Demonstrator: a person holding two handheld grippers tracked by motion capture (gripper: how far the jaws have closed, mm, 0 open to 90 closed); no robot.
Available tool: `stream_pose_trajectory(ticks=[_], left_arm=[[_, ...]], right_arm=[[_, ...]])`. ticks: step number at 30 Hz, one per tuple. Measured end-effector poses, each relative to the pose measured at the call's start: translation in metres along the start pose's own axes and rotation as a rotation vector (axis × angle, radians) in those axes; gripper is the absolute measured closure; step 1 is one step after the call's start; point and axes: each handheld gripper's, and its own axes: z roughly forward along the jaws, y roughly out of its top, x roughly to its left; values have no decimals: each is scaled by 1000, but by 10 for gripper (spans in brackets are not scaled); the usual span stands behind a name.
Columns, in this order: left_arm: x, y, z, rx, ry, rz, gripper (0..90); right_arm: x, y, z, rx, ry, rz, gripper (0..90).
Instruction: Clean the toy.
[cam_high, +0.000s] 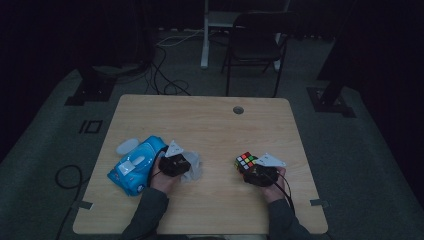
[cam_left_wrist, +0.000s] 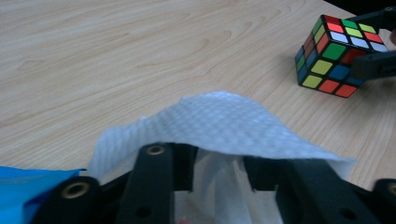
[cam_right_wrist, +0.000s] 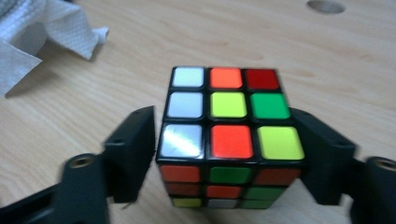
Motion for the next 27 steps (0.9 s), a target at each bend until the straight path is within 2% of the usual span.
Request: stream_pose_trajectory(ticks=[3, 8, 15, 22, 27], left_arm=[[-1, -1, 0, 7, 3, 1, 616], [-2, -4, 1, 27, 14, 5, 576], [-2, -12, -2, 57, 32, -9, 524], [-3, -19, -11, 120, 54, -13, 472], [-3, -25, -19, 155, 70, -30, 461]], right_arm=[[4, 0, 2, 12, -6, -16, 182], [6, 2, 1, -4, -11, -15, 152], [6, 3, -3, -18, -8, -13, 147], [6, 4, -6, -30, -12, -10, 147], [6, 5, -10, -45, -12, -6, 147]])
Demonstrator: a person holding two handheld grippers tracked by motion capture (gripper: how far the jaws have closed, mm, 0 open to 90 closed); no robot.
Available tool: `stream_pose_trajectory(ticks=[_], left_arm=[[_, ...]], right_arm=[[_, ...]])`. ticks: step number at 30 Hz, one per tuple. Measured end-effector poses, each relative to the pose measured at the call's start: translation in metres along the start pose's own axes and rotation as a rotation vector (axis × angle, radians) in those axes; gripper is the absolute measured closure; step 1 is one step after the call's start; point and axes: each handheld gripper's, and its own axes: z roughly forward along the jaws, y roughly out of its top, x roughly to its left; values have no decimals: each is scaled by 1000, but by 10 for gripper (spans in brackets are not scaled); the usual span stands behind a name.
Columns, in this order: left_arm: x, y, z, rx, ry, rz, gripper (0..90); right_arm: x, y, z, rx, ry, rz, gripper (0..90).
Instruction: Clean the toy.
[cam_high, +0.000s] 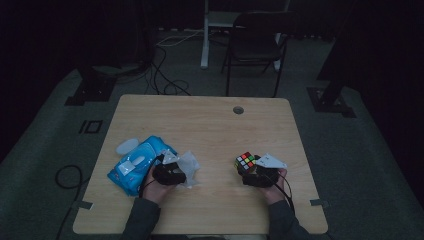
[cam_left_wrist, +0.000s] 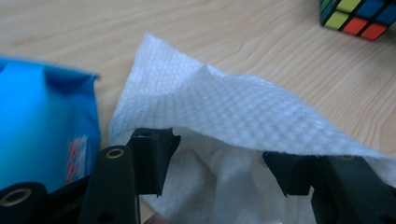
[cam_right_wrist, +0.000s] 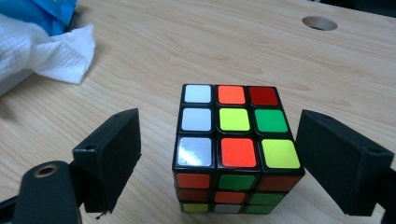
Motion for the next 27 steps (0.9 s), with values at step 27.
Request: stream_pose_trajectory(ticks=[27], left_arm=[[14, -28, -9, -10, 13, -40, 462]], right_arm=[[-8, 5, -25, -138, -18, 39, 157]])
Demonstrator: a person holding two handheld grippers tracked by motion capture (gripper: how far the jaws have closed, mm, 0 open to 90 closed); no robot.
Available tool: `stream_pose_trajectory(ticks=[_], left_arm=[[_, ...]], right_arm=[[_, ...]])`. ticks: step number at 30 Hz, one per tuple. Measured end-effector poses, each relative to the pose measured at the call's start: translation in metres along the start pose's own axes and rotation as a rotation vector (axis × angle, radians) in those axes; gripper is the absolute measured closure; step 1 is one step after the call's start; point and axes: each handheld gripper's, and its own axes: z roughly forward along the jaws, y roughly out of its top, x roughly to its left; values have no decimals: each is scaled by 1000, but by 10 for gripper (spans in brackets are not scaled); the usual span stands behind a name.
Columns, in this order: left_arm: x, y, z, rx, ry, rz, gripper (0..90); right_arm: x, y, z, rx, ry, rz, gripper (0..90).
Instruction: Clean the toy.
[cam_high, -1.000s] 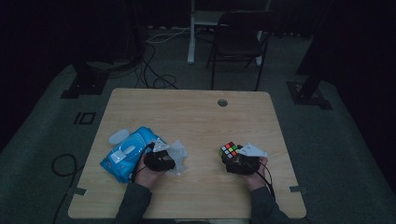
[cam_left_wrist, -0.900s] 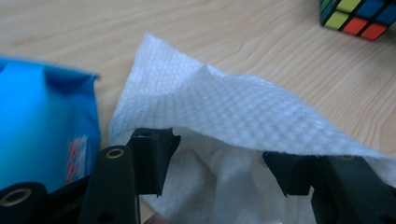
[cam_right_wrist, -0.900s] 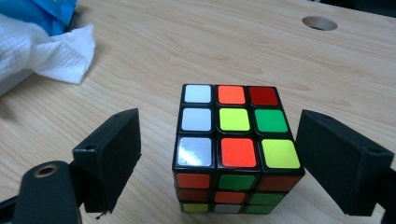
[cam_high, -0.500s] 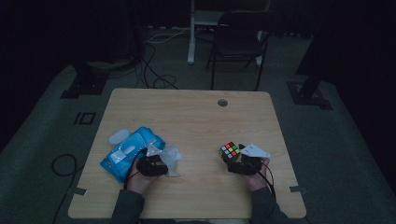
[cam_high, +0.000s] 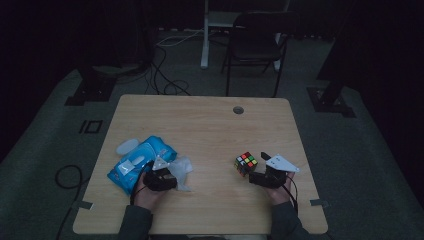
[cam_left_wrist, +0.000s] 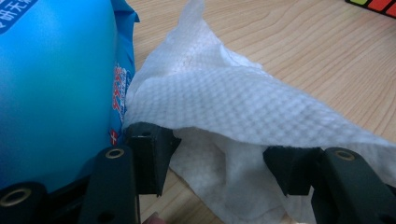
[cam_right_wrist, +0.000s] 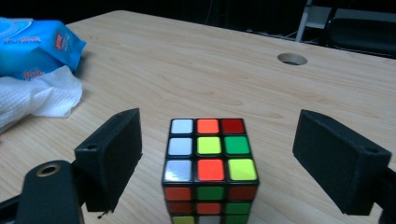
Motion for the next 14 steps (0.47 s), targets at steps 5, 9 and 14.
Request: stream_pose_trajectory(ticks=[5, 9, 14], left_arm=[[3, -2, 0, -14, -14, -3, 466], [3, -2, 0, -22, -15, -1, 467], [3, -2, 1, -25, -15, -1, 466]], right_arm=[[-9, -2, -3, -21, -28, 29, 237], [-15, -2, -7, -40, -54, 52, 286], [-24, -3, -9, -48, -104, 84, 327]])
